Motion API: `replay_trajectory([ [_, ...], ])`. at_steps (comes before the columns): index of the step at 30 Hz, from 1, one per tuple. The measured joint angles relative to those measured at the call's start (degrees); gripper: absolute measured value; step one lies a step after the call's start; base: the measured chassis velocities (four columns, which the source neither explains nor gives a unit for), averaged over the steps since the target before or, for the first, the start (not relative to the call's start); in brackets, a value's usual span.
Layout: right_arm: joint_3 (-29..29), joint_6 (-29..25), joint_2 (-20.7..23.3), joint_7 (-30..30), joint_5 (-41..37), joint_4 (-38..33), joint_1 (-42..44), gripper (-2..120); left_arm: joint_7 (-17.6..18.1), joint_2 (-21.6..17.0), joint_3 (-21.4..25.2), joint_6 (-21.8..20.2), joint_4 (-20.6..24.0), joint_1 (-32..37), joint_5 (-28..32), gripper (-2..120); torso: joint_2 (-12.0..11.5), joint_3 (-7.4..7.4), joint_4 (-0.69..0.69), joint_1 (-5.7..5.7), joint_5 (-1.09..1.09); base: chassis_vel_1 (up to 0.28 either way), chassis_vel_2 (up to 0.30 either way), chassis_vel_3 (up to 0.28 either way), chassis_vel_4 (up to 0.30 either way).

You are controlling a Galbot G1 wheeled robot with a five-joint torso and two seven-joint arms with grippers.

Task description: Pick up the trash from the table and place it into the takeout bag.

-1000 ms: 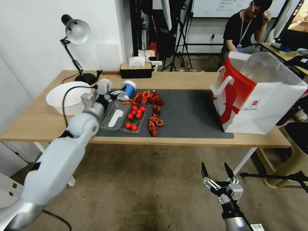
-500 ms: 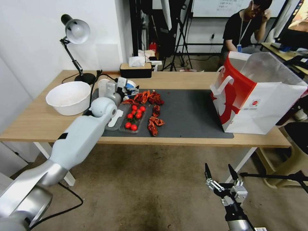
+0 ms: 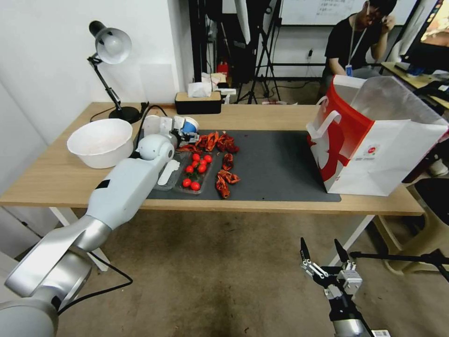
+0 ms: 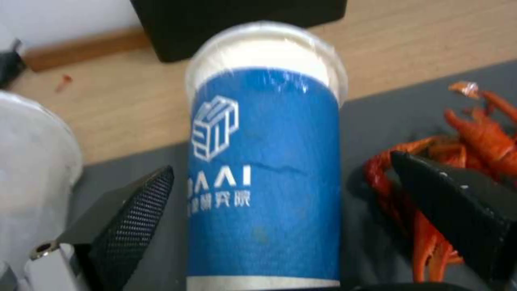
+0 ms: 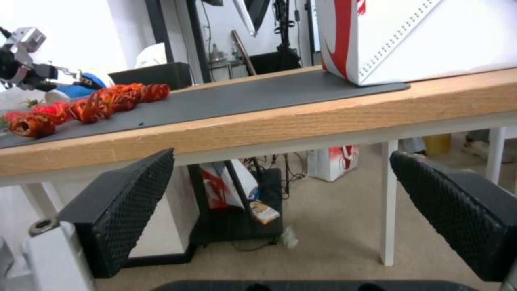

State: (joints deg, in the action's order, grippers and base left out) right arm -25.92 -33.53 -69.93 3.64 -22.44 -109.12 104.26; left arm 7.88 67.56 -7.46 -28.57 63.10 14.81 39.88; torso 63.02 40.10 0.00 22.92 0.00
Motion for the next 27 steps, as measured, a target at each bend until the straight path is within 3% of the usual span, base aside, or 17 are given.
replay_trajectory([
  [6,0.06,0.0,0.04,0.14,-0.03,0.15,-0.12,100,-0.83,0.8,-0.07,-2.16,-2.51,-1.38,0.98,90,0.0,0.0,0.0,0.0,0.0,0.0,0.0,0.0,0.0],
  [9,0.08,-0.05,0.15,0.17,-0.08,0.4,-0.06,100,-0.93,1.24,0.02,-2.67,-3.76,-1.99,1.49,72,0.0,0.0,0.0,0.0,0.0,0.0,0.0,0.0,0.0],
  [11,0.08,-0.09,0.16,0.17,-0.09,0.41,-0.05,100,-0.93,1.25,0.03,-2.67,-3.77,-2.01,1.62,70,0.0,0.0,0.0,0.0,0.0,0.0,0.0,0.0,0.0],
  [13,0.1,-0.17,0.15,0.18,-0.11,0.46,-0.05,100,-0.94,1.17,0.05,-2.43,-3.7,-2.04,1.98,58,0.0,0.0,0.0,0.0,0.0,0.0,0.0,0.0,0.0],
  [16,0.11,-0.17,0.14,0.18,-0.11,0.48,-0.05,100,-0.94,1.14,0.08,-2.36,-3.63,-2.04,2.04,57,0.0,0.0,0.0,0.0,-0.01,0.0,0.0,0.0,0.0],
  [21,0.19,-0.19,0.11,0.18,-0.11,0.54,-0.06,100,-0.94,0.99,0.26,-2.21,-3.17,-2.0,2.1,31,0.0,0.01,0.0,0.0,-0.01,0.0,0.0,0.0,0.0],
  [27,0.24,-0.21,0.07,0.16,-0.11,0.6,-0.07,100,-0.97,0.6,0.58,-1.79,-1.7,-1.96,2.71,17,0.0,0.0,0.01,0.0,-0.01,0.0,0.0,0.0,0.0],
])
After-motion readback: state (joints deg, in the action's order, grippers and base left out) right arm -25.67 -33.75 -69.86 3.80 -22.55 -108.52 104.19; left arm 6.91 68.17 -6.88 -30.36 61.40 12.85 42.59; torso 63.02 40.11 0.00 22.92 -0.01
